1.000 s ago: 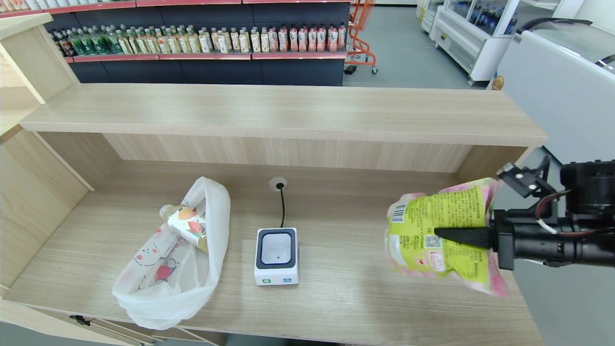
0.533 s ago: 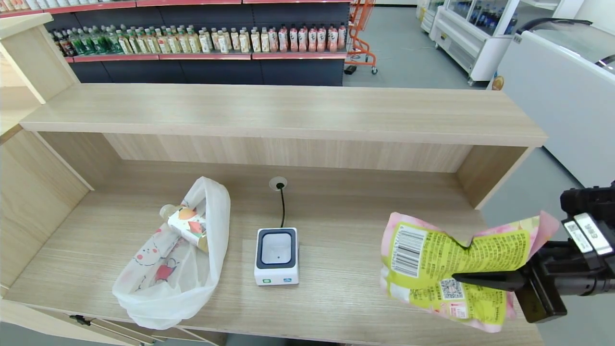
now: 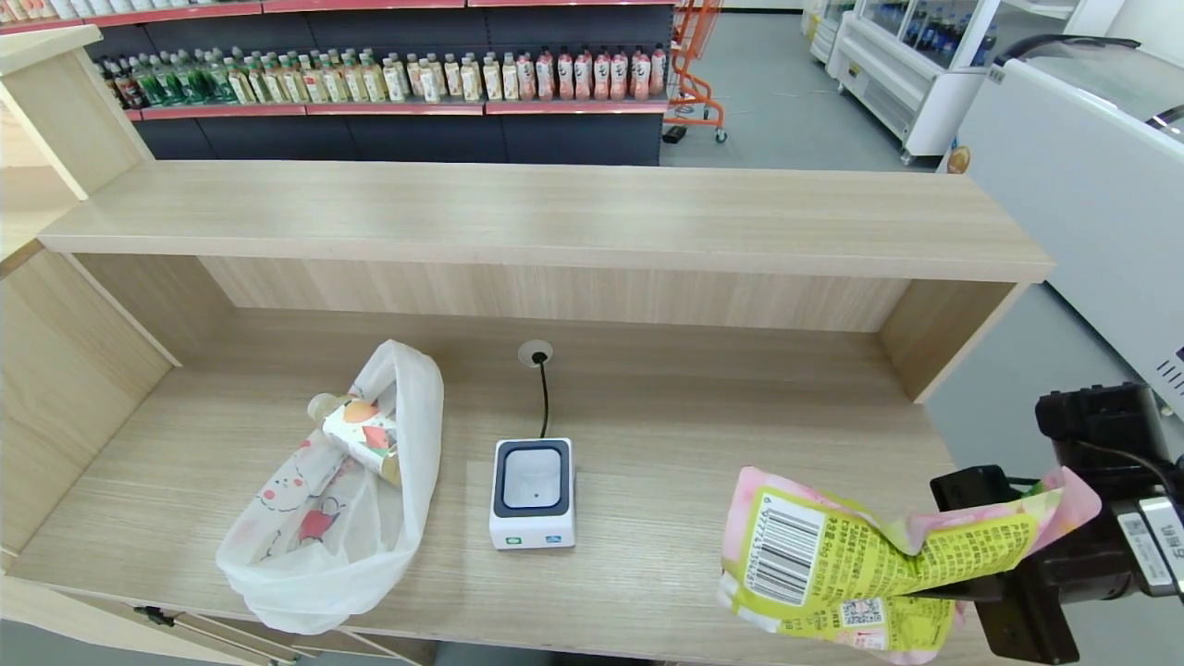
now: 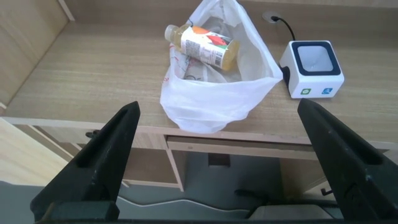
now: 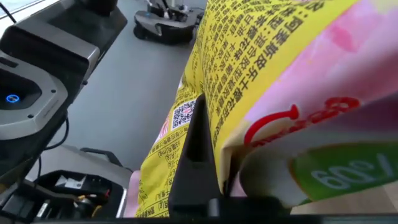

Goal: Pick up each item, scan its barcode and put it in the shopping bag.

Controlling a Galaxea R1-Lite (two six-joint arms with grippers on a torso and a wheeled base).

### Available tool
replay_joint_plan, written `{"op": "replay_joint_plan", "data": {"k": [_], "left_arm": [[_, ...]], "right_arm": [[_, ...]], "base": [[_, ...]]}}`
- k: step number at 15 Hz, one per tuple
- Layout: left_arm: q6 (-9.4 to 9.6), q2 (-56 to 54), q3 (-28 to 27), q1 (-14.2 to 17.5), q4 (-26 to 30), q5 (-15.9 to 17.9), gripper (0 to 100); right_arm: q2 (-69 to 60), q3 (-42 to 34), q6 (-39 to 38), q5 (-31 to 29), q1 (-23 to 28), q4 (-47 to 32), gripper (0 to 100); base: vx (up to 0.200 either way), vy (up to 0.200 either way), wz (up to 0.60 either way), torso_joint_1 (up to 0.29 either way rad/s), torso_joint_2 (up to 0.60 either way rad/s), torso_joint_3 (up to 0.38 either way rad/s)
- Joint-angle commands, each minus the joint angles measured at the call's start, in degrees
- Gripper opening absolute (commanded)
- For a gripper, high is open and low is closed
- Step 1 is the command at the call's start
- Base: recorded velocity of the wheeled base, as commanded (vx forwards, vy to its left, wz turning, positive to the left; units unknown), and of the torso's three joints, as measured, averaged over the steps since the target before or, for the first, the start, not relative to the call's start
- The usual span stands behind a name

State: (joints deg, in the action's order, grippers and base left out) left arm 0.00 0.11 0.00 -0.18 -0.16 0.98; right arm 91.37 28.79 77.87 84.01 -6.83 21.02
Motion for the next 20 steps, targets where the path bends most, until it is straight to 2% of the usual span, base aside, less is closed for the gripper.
{"op": "replay_joint_plan", "data": {"k": [1, 5, 11, 20], "left_arm": [[0.0, -0.02, 0.0, 0.01, -0.02, -0.01, 100], [0.0, -0.02, 0.0, 0.01, -0.02, -0.01, 100], [0.0, -0.02, 0.0, 0.01, -0.02, -0.01, 100], [0.0, -0.02, 0.0, 0.01, -0.02, -0.01, 100]], "right_arm": [[-0.58, 0.21, 0.44, -0.25, -1.79, -0.01, 0], [-0.49, 0.21, 4.57, -2.0, -5.92, -0.01, 0], [-1.28, -1.99, 10.37, -5.08, -7.41, -4.41, 0], [-2.34, -2.08, 10.9, -5.17, -7.15, -4.32, 0]], "base": [[0.0, 0.0, 0.0, 0.0, 0.0, 0.0], [0.0, 0.0, 0.0, 0.0, 0.0, 0.0], [0.0, 0.0, 0.0, 0.0, 0.0, 0.0], [0.0, 0.0, 0.0, 0.0, 0.0, 0.0]]}}
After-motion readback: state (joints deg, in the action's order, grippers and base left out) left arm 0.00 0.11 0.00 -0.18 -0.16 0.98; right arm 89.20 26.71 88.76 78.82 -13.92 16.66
